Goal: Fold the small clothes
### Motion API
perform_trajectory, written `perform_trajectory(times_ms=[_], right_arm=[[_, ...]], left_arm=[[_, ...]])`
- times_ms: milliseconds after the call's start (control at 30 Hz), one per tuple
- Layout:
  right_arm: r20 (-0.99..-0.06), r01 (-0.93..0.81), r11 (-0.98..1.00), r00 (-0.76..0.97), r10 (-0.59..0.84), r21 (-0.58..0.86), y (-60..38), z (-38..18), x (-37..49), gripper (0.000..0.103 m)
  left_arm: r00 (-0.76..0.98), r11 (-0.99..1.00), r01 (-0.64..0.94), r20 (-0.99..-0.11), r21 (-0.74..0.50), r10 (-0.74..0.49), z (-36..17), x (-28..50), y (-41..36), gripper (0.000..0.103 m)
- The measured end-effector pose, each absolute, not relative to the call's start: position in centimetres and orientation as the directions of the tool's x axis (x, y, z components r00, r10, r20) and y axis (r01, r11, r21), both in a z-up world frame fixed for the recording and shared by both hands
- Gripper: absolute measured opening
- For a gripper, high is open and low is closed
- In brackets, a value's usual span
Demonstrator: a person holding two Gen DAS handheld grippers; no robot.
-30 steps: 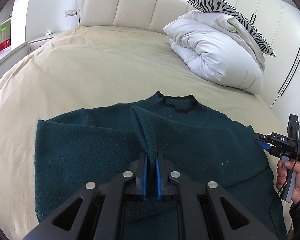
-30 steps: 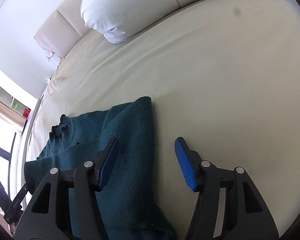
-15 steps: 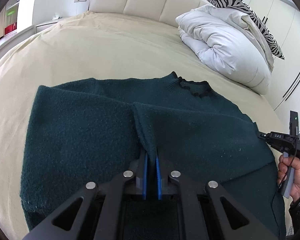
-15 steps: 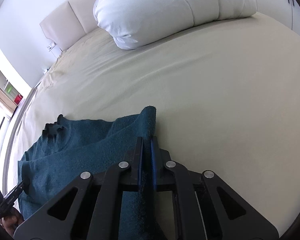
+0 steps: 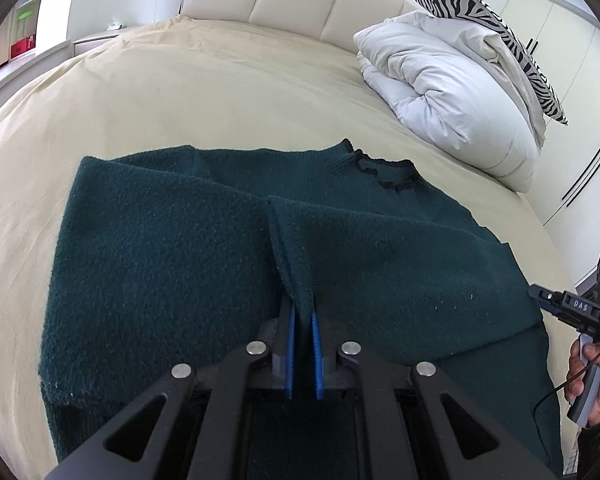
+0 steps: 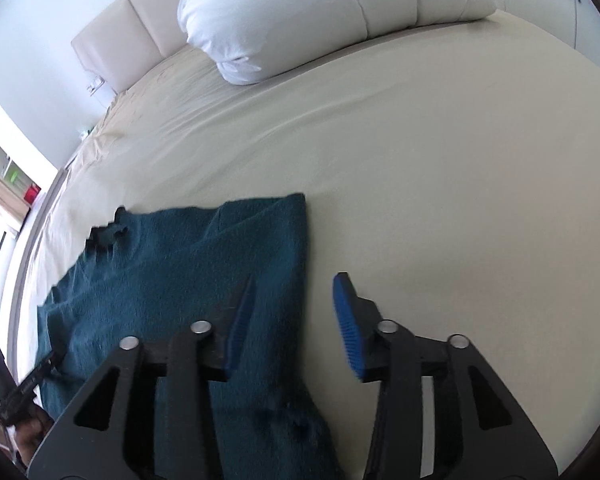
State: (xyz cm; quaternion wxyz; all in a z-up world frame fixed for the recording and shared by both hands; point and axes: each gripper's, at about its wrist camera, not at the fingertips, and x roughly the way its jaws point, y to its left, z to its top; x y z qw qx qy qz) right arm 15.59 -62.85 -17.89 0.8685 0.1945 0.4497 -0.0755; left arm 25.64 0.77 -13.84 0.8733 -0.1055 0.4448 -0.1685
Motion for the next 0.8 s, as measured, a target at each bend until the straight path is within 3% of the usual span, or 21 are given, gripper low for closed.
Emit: perform_trajectory(times_ms=[67,100,133,233,500,533,567,633,700,767,800], right_arm=[[-0.845,0.288,0.926,0.532,0.059,0.246,-62.1,-19.4,15.3,0.045],[-0.852,0.279,0.931,0.52,0.059,0.235,-61.9,-19.9,15.1,0.026],[-0.846,0.265,0.934,0.529,0.067,0.24,-61.7,-20.0,14.8,0.015],[-0.83,0.267,0.941,0.558,0.026,0.209,-61.0,-18.6,14.3,0.007],[-0.819,0.268,0.939,0.574,0.024,0.216,-61.5,-20.8,14.3,0.007],[-0.819,0.273,0.937,0.573,0.022,0.216,-61.6,-20.3,14.1,0.008],[-0.819,0.287,0.931,0.574,0.021,0.225,-61.7,-19.9,13.7,0.01],[-0.798,0.319,0.91,0.602,0.023,0.266,-62.2,-18.3,12.0,0.015],[-0.762,0.306,0.909,0.648,0.02,0.284,-61.9,-16.5,10.0,0.015],[-0.73,0.274,0.915,0.682,0.032,0.296,-61.1,-14.8,7.2,0.024],[-0.72,0.261,0.915,0.693,0.043,0.306,-60.8,-14.3,6.3,0.041]], left_arm=[[0.543,0.92,0.199,-0.743,-0.339,-0.391,-13.8,25.5,0.8,0.008],[0.542,0.92,0.199,-0.744,-0.338,-0.39,-13.7,25.4,0.8,0.008],[0.542,0.92,0.199,-0.744,-0.338,-0.39,-13.6,25.3,0.8,0.008],[0.545,0.918,0.188,-0.741,-0.349,-0.393,-13.7,24.9,1.0,0.008],[0.538,0.898,0.181,-0.724,-0.401,-0.432,-14.5,25.1,1.8,0.013],[0.551,0.9,0.173,-0.719,-0.399,-0.424,-13.9,24.6,2.2,0.019],[0.576,0.909,0.158,-0.712,-0.386,-0.403,-13.2,23.8,2.8,0.032],[0.614,0.916,0.129,-0.694,-0.381,-0.375,-11.9,21.9,4.4,0.047],[0.626,0.924,0.084,-0.702,-0.372,-0.339,-11.3,19.8,6.5,0.05],[0.616,0.92,0.055,-0.712,-0.388,-0.337,-11.1,17.6,8.8,0.049],[0.614,0.919,0.047,-0.715,-0.392,-0.336,-11.0,16.3,9.9,0.049]])
